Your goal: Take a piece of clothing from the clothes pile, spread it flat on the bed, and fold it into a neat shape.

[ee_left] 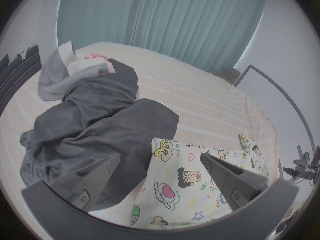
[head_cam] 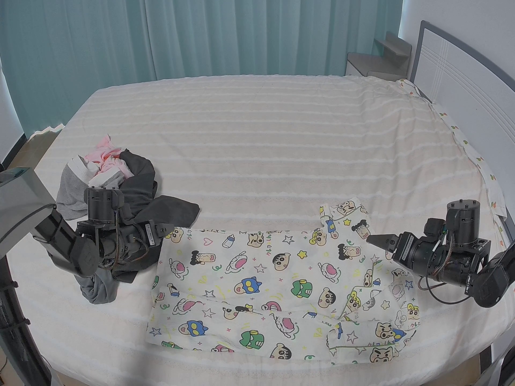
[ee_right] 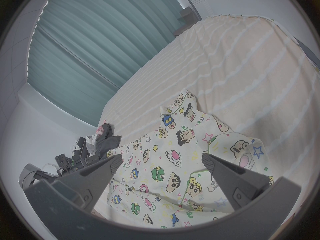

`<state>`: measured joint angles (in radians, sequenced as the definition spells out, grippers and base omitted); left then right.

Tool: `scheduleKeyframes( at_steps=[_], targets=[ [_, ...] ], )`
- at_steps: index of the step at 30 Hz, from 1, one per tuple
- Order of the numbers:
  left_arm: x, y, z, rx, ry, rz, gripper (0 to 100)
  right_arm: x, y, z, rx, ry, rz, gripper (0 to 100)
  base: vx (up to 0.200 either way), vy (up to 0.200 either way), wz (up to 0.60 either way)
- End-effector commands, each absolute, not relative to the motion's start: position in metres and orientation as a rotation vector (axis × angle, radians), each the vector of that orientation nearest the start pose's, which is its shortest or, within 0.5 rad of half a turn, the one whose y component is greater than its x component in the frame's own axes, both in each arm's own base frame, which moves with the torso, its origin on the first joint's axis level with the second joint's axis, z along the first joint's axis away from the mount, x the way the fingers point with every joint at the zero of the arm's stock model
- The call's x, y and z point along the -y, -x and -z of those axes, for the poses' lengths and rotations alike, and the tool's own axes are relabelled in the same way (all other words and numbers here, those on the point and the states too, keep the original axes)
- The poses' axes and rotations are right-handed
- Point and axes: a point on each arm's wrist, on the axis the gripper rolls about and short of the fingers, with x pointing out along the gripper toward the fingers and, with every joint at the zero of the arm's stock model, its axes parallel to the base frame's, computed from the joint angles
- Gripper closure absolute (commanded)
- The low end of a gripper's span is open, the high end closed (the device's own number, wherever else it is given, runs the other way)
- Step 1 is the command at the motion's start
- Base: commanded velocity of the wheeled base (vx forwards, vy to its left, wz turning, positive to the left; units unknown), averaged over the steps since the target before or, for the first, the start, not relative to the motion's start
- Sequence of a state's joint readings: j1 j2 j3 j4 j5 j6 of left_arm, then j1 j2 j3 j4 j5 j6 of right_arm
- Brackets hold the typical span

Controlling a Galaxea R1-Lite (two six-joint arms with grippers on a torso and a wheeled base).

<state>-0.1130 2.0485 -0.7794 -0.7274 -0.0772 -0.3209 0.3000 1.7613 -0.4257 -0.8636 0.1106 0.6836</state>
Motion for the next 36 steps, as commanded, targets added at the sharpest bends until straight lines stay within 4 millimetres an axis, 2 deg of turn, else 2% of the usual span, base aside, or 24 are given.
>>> scheduleKeyframes(
  at_steps=[1, 12, 13, 18, 24, 36],
  targets=[
    [0.047, -0.369, -0.049, -0.624, 0.307, 0.108, 0, -0.079, -0.25, -0.096, -0.589, -0.618, -0.222, 0, 0.0, 0.0, 0.0],
    [0.058, -0.376, -0.033, -0.67, 0.336, 0.105, 0, -0.08, -0.249, -0.095, -0.593, -0.617, -0.226, 0, 0.0, 0.0, 0.0],
    [0.059, -0.378, -0.027, -0.677, 0.333, 0.102, 0, -0.08, -0.249, -0.095, -0.593, -0.617, -0.226, 0, 0.0, 0.0, 0.0],
    [0.061, -0.389, -0.022, -0.671, 0.335, 0.099, 0, -0.08, -0.249, -0.095, -0.596, -0.616, -0.225, 0, 0.0, 0.0, 0.0],
    [0.064, -0.391, -0.014, -0.687, 0.335, 0.102, 0, -0.08, -0.249, -0.095, -0.595, -0.616, -0.225, 0, 0.0, 0.0, 0.0],
    [0.071, -0.401, -0.013, -0.665, 0.356, 0.092, 0, -0.08, -0.25, -0.093, -0.602, -0.615, -0.222, 0, 0.0, 0.0, 0.0]
  ],
)
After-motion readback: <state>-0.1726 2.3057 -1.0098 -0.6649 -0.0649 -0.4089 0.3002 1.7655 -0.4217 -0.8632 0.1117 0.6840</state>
